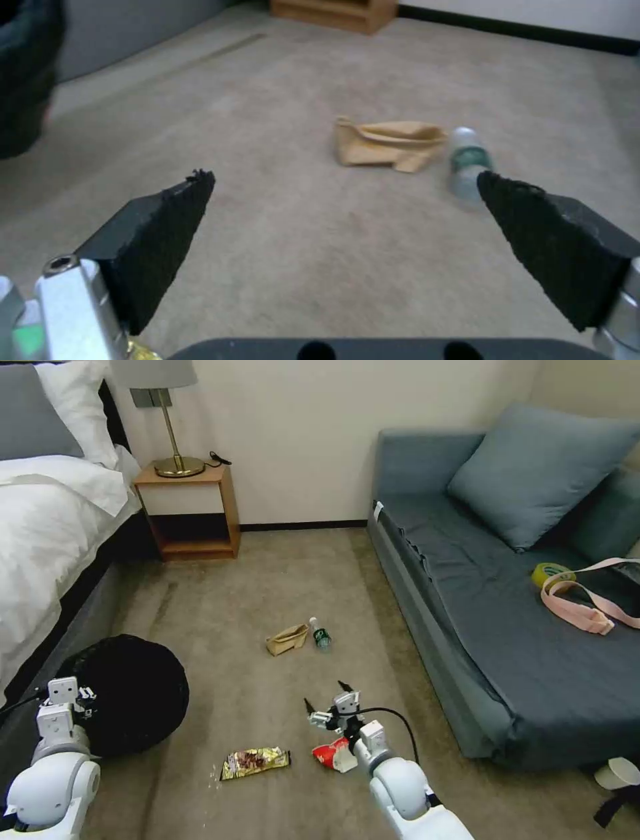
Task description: Pick up the trash bin, then pick up the garbage on the floor and place it into the trash bin.
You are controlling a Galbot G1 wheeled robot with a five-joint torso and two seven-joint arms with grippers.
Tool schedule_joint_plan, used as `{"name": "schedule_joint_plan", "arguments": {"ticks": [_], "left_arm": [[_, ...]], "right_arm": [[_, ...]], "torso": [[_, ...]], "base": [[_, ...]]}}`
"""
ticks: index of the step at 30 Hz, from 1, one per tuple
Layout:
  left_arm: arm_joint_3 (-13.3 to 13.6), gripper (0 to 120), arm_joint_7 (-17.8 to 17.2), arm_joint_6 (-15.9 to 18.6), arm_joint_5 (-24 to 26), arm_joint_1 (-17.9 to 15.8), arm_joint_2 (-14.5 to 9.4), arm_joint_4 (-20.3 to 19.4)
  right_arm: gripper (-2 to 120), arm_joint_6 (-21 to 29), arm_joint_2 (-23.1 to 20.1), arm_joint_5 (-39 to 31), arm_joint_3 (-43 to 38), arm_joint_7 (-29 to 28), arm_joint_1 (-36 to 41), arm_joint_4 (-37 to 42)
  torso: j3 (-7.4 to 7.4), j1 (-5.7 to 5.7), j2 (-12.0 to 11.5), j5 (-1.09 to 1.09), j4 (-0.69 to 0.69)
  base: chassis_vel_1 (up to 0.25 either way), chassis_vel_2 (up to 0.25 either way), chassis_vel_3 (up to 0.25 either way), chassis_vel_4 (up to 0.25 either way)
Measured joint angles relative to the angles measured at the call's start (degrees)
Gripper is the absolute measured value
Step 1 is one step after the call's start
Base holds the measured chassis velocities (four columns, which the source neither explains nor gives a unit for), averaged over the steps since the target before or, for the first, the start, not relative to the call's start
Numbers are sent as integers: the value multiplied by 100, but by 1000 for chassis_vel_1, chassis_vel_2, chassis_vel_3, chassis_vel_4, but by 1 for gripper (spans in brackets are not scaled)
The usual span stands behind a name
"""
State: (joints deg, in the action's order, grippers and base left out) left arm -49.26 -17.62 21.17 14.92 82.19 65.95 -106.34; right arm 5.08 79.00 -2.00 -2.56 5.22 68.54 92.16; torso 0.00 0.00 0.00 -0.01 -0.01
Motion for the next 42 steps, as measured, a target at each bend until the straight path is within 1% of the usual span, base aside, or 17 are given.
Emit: {"name": "schedule_joint_plan", "arguments": {"ticks": [7,11,13,15,17,19,20,21,23,25,30,33,35,36,38,40,42], "left_arm": [[-72,4,-11,6,-118,51,36,-8],[-237,4,-66,113,-229,116,141,-213],[-255,4,-79,139,-231,122,165,-256],[-298,4,-132,251,-267,147,255,-451],[-303,4,-140,271,-283,154,271,-489],[-320,4,-177,416,-405,197,361,-737],[-321,4,-181,430,-410,201,367,-760],[-334,4,-219,566,-426,237,403,-999],[-340,4,-231,595,-426,249,411,-1061],[-366,4,-267,671,-407,302,463,-1290],[-380,4,-293,697,-371,401,578,-1532],[-367,4,-294,666,-363,414,612,-1542],[-353,4,-294,614,-353,400,639,-1504],[-343,4,-294,590,-348,380,644,-1453],[-325,4,-294,572,-345,349,643,-1392],[-286,4,-294,560,-345,279,645,-1287],[-273,4,-294,558,-345,261,648,-1268]], "right_arm": [[100,112,-71,2,694,100,-476,-393],[100,154,-127,40,1605,198,-921,-1014],[100,145,-137,77,1722,207,-955,-1092],[100,75,-163,206,2028,239,-996,-1303],[100,63,-167,229,2074,240,-997,-1338],[100,-45,-179,540,2320,260,-994,-1569],[100,-56,-177,575,2336,262,-993,-1587],[100,-150,-107,855,2468,277,-990,-1770],[100,-171,-81,893,2489,281,-994,-1822],[100,-264,44,1065,2568,238,-1078,-2078],[100,-312,100,1196,2944,192,-1332,-2462],[100,-312,80,1188,3088,192,-1443,-2565],[100,-261,1,942,3208,188,-1564,-2531],[100,-204,-85,743,3298,187,-1639,-2454],[100,-145,-192,548,3369,191,-1776,-2347],[100,-67,-407,226,3452,180,-2210,-2125],[100,-52,-467,144,3484,180,-2329,-2067]], "torso": [[0,0,0,0,1],[0,0,0,0,2],[0,0,0,1,2],[0,0,0,0,2],[0,0,0,0,1],[0,0,0,0,0],[0,0,0,0,0],[0,0,0,0,0],[0,0,0,1,0],[-2,0,4,-9,0],[-3,0,7,-9,1],[-3,0,4,-3,3],[0,0,-2,13,3],[2,0,-3,16,1],[4,0,-4,14,-2],[0,0,-3,6,1],[1,0,-3,6,1]], "base": [[-64,75,66,-51],[0,0,0,0],[0,0,0,0],[0,0,0,0],[0,0,0,0],[0,0,0,0],[0,0,0,0],[0,0,0,0],[0,0,0,0],[0,0,0,0],[0,0,0,0],[0,0,0,0],[0,0,0,0],[0,0,0,0],[0,0,0,0],[0,0,0,0],[0,0,0,0]]}}
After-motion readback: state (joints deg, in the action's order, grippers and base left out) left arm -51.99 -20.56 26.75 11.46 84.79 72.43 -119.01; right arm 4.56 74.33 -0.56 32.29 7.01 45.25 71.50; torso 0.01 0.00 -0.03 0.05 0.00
